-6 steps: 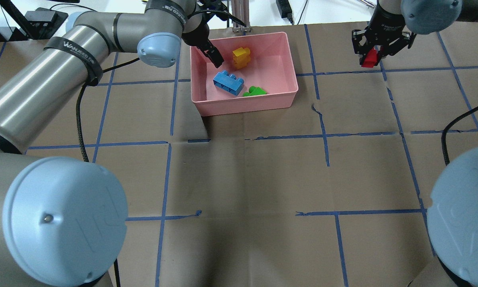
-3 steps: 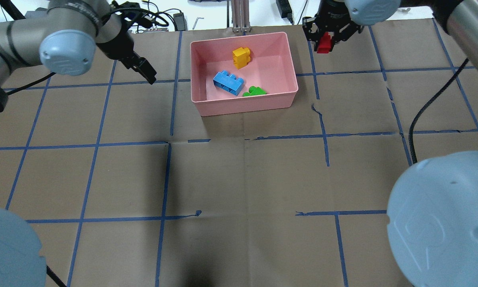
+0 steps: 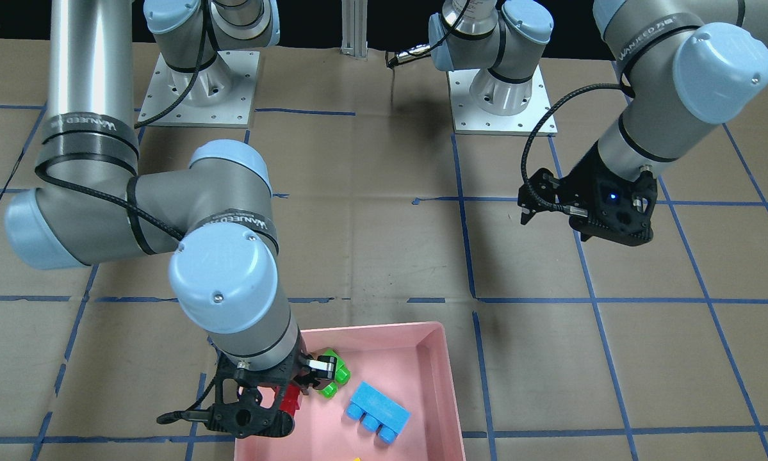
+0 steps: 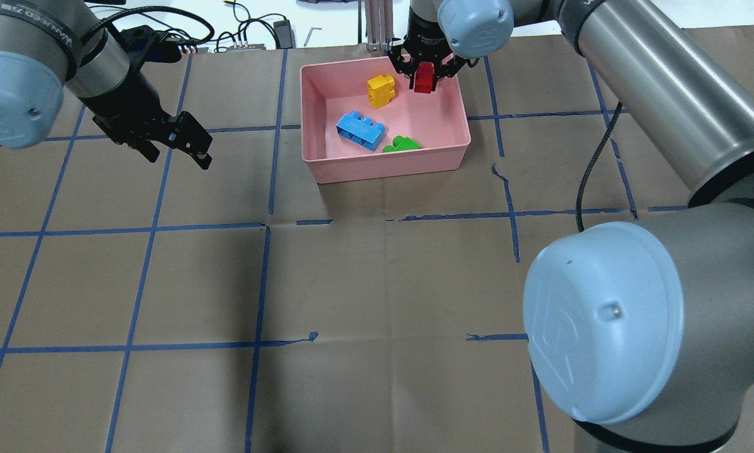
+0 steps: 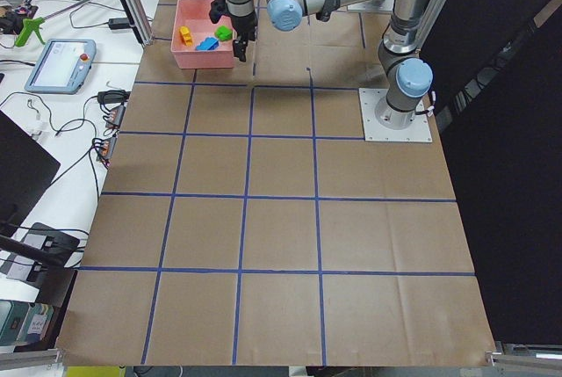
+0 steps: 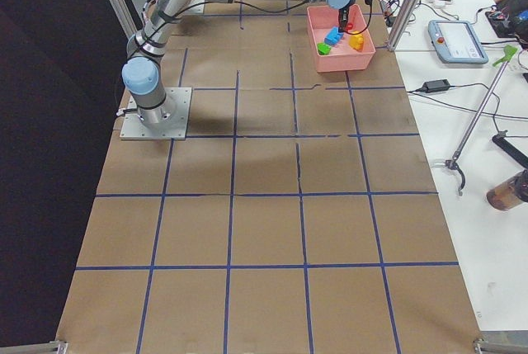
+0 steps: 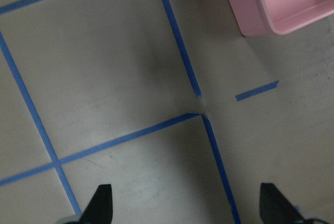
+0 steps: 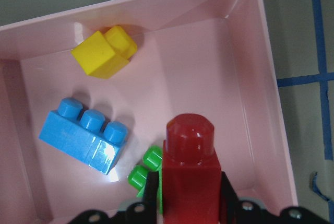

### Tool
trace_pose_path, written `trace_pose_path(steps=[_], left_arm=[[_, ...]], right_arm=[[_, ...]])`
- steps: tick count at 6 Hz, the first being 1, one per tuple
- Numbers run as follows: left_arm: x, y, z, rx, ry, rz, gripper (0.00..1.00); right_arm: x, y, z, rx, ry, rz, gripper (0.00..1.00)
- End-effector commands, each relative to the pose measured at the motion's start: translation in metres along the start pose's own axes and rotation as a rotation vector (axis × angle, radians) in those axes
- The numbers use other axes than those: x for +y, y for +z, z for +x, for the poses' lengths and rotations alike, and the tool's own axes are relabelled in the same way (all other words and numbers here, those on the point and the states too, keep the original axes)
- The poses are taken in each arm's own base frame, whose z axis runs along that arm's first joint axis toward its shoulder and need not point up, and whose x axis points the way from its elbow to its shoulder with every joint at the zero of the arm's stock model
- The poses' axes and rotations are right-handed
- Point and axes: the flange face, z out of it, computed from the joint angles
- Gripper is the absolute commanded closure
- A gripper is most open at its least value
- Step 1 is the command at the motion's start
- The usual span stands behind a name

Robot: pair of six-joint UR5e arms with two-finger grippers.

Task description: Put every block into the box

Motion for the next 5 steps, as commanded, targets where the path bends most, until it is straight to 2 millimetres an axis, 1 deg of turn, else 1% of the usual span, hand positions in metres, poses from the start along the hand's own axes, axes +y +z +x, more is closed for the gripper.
trace_pose_path(steps=[1,2,3,4,5], left_arm=[[0.025,-0.020,0.057,-0.049,0.056,-0.055,0.00],[0.018,-0.009,0.066,-0.067,0.082,-0.078,0.00],[0.013,-0.009,0.067,-0.045,0.084,-0.067,0.00],[0.018,-0.015,0.068,-0.050,0.095,-0.054,0.00],[0.022,-0.026,0.070,-0.053,0.095,-0.031,0.00]], right_arm=[[-0.003,0.014,-0.005,-0.008,-0.005,0.007,0.12],[-0.003,0.017,-0.005,-0.013,-0.003,0.022,0.01],[0.002,0.031,-0.003,-0.004,0.000,-0.004,0.00],[0.010,0.045,0.001,0.003,0.005,-0.027,0.00],[0.013,0.045,-0.002,-0.031,0.004,-0.036,0.00]])
